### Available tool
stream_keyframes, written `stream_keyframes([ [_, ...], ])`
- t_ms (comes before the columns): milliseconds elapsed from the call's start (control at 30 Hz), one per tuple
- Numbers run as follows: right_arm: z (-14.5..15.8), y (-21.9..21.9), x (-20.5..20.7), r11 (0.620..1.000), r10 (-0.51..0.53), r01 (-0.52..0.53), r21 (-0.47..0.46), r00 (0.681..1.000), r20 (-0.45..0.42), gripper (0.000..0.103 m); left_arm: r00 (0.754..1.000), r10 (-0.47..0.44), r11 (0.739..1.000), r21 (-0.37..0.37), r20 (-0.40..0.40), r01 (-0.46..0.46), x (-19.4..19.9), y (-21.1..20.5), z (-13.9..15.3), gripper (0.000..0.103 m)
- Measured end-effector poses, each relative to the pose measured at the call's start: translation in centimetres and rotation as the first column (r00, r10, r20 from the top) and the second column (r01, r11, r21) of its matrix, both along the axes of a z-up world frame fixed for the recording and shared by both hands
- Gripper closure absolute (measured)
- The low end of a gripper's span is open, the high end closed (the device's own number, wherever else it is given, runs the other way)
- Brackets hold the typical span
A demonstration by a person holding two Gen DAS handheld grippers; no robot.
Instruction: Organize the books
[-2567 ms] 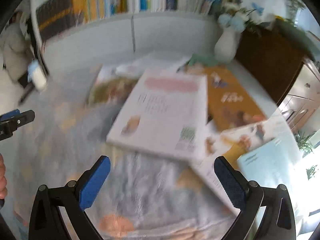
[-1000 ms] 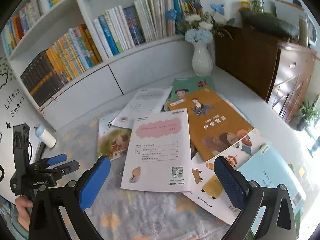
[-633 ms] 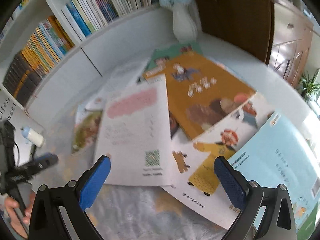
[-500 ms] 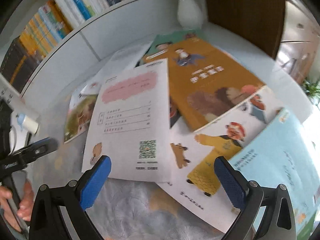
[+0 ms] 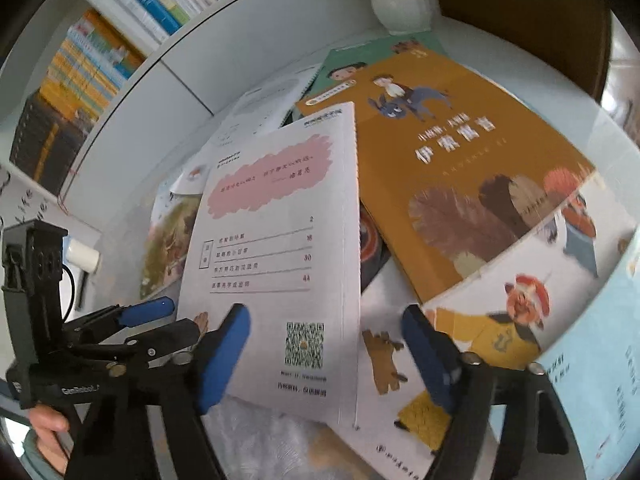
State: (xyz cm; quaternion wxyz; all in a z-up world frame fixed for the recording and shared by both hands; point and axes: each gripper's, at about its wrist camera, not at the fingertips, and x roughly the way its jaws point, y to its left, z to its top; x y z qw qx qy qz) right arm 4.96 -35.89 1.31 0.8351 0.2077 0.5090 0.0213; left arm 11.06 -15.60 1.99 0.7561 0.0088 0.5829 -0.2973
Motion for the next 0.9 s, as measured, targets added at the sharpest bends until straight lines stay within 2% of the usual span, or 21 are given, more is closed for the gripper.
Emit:
stream_keyframes([
  [167, 0.0, 0.4, 1.3, 0.998, 0.014, -0.014, -0.059, 1.0, 0.012, 0.044, 1.0, -0.009, 1.0, -0.026, -0.008, 0.008, -0.3, -0.2, -0.4, 0.03],
  [267, 0.2, 0.9, 1.8, 0.999, 0.038, -0.038, -0.023, 0.999, 0.01, 0.05, 1.0, -0.014, 1.0, -0.005, 0.005, 0.014, -0.6, -0.5, -0.4, 0.028],
  [400, 0.5, 1.3, 1.8, 0.999, 0.033, -0.033, 0.007, 0.999, 0.008, 0.05, 1.0, -0.03, 1.0, -0.008, 0.007, 0.03, -1.0, -0.3, -0.2, 0.028],
  [500, 2.0, 0.9, 1.1, 0.995, 0.038, -0.043, 0.092, 0.998, 0.054, 0.05, 1.0, -0.026, 1.0, -0.007, 0.008, 0.026, -2.4, 0.6, -0.1, 0.028],
  [567, 2.7, 0.9, 0.7, 0.984, 0.073, -0.085, 0.156, 0.994, 0.077, 0.05, 1.0, -0.021, 1.0, -0.019, -0.006, 0.021, -3.9, 1.6, -0.1, 0.028],
  [633, 3.0, 0.8, 0.3, 0.958, 0.108, -0.128, 0.256, 0.99, 0.09, 0.049, 1.0, -0.001, 1.0, -0.026, -0.017, 0.001, -5.1, 2.6, -0.3, 0.028],
  [667, 2.7, 0.6, 0.2, 0.917, 0.133, -0.159, 0.366, 0.986, 0.097, 0.048, 1.0, 0.016, 0.999, -0.036, -0.025, -0.017, -6.0, 3.5, -0.5, 0.028],
  [700, 2.3, 0.5, 0.0, 0.89, 0.133, -0.16, 0.427, 0.987, 0.094, 0.048, 0.999, 0.022, 0.999, -0.048, -0.032, -0.024, -6.4, 4.0, -0.6, 0.028],
  [733, 1.9, 0.5, -0.1, 0.886, 0.124, -0.148, 0.44, 0.989, 0.082, 0.049, 0.999, 0.031, 0.997, -0.071, -0.037, -0.034, -6.8, 4.6, -0.6, 0.028],
  [833, 0.9, 2.7, 0.1, 0.927, 0.159, -0.165, 0.338, 0.986, 0.043, 0.05, 0.998, 0.059, 0.996, -0.066, -0.03, -0.061, -7.3, 5.4, -0.6, 0.027],
  [900, 0.7, 4.2, 0.2, 0.923, 0.18, -0.185, 0.339, 0.983, 0.046, 0.064, 0.998, 0.056, 0.996, -0.064, -0.024, -0.058, -7.4, 5.6, -0.7, 0.027],
])
